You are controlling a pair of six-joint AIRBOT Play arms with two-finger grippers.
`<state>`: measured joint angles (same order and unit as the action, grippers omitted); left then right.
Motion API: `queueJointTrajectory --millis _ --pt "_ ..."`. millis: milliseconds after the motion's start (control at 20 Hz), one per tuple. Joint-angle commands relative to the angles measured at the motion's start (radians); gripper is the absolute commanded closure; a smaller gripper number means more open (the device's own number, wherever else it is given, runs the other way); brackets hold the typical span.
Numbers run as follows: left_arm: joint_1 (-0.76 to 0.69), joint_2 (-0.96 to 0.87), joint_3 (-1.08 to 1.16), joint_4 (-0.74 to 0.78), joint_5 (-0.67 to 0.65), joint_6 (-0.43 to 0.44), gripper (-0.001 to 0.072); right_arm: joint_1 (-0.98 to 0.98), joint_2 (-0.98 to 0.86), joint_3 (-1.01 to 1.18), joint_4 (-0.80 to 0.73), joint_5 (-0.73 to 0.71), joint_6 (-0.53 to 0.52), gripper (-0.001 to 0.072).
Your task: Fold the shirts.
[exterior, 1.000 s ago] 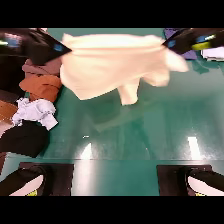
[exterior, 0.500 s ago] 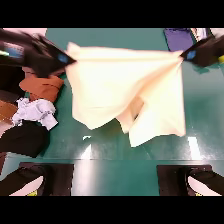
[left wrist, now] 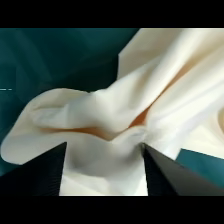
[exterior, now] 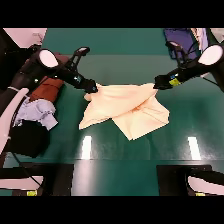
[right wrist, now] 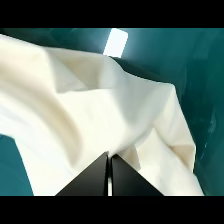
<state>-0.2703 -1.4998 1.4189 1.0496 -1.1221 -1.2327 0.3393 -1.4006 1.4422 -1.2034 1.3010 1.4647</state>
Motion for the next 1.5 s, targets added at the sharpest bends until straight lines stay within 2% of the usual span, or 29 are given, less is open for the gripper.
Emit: queueJointTrajectory --millis 0,100,150,200,250,400,500,600,700,900,1150,1350,1400,1450 --pt "0.055 -0.053 0.013 0.007 0.027 0.002 0.0163 -0.012 -0.079 0.05 0.004 -0.042 0.0 0.0696" --pt "0.141 -0.049 0.059 0.003 -0.114 0.002 0.0163 -0.037 -0.098 0.101 0.006 -0.041 0.0 0.0689" --pt "0.182 -0.042 0.064 -0.008 -0.175 0.002 0.0163 -0.058 -0.106 0.126 0.007 -0.029 0.0 0.0554" --pt "0.225 -0.034 0.057 -0.018 -0.223 0.002 0.0163 -0.077 -0.111 0.147 0.007 -0.008 0.001 0.0351" --pt "0.262 -0.019 0.04 -0.027 -0.244 0.002 0.0163 -0.099 -0.11 0.164 0.007 0.02 0.0 0.0321" --pt "0.351 0.068 -0.091 -0.037 -0.236 0.013 0.0163 -0.165 -0.062 0.168 0.007 0.076 0.0 0.0321" --pt "0.373 0.142 -0.225 -0.068 -0.236 0.052 0.0163 -0.205 -0.002 0.132 0.007 0.082 0.0 0.0321" --pt "0.369 0.237 -0.412 -0.138 -0.177 0.064 0.0163 -0.242 0.067 0.065 0.007 0.081 -0.001 0.0321" --pt "0.369 0.315 -0.587 -0.234 -0.112 0.112 0.0163 -0.269 0.13 -0.012 0.008 0.068 -0.018 0.0321" --pt "0.362 0.343 -0.792 -0.348 -0.019 0.193 0.0163 -0.325 0.196 -0.126 0.065 0.052 -0.054 0.0322" --pt "0.212 0.341 -0.844 -0.341 0.154 0.174 0.0164 -0.351 0.199 -0.148 0.112 0.055 -0.071 0.0322" --pt "0.166 0.32 -0.845 -0.267 0.167 0.092 0.0166 -0.351 0.199 -0.148 0.111 0.075 -0.072 0.0322" --pt "0.166 0.32 -0.844 -0.26 0.169 0.077 0.0275 -0.351 0.199 -0.148 0.109 0.089 -0.077 0.0322" --pt "0.166 0.32 -0.84 -0.261 0.172 0.078 0.0472 -0.353 0.199 -0.149 0.109 0.103 -0.084 0.0322"
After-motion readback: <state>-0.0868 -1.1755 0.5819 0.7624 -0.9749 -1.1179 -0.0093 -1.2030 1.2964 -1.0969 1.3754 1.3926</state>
